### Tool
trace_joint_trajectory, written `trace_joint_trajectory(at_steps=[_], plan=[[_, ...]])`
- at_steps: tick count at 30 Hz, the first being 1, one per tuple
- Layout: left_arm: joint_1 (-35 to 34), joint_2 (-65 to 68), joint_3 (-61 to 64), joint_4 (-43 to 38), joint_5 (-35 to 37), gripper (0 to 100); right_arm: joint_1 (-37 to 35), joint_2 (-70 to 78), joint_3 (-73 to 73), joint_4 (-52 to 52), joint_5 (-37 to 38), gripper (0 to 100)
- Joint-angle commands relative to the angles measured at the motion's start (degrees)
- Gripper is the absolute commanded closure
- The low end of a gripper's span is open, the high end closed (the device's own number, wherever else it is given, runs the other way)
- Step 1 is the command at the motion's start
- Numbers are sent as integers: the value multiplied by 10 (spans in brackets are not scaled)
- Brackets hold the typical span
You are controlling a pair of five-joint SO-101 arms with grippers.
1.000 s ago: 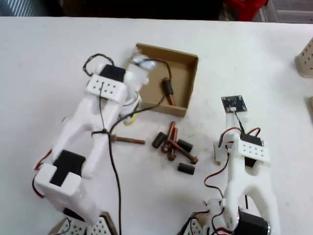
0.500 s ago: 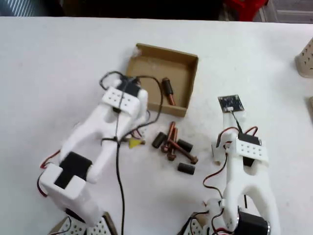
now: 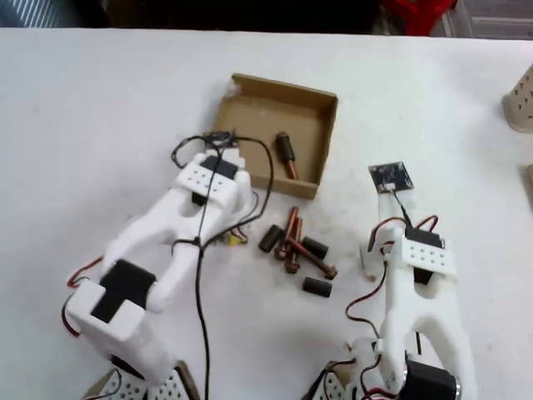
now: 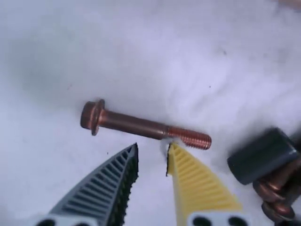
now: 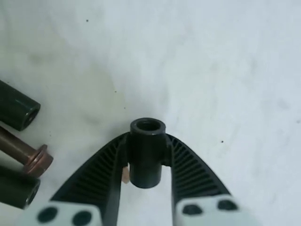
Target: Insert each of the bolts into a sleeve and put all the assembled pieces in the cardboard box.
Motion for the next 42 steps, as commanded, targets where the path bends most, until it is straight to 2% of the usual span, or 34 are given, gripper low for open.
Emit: trace_joint_trajectory(at_steps=[1,7,12,25,30,33,39,42], plan=[[-19,-36,8,-41,24,846,-7,-15,-2,-9,7,982],[-18,-114,56,-52,24,845,-8,-15,-2,-17,5,982],[-18,-172,135,-123,-4,845,-8,-15,-2,-22,5,982],[-29,-170,143,-144,-4,845,-8,-15,-2,-32,4,982],[-60,-127,189,-263,-4,845,-8,-15,-2,-32,4,982],[-57,-77,192,-312,-4,847,-8,-15,-2,-33,4,982],[-56,-61,167,-288,-4,853,-8,-15,-2,-32,6,982],[-56,-62,167,-289,-9,944,-8,-15,-2,-31,6,982]])
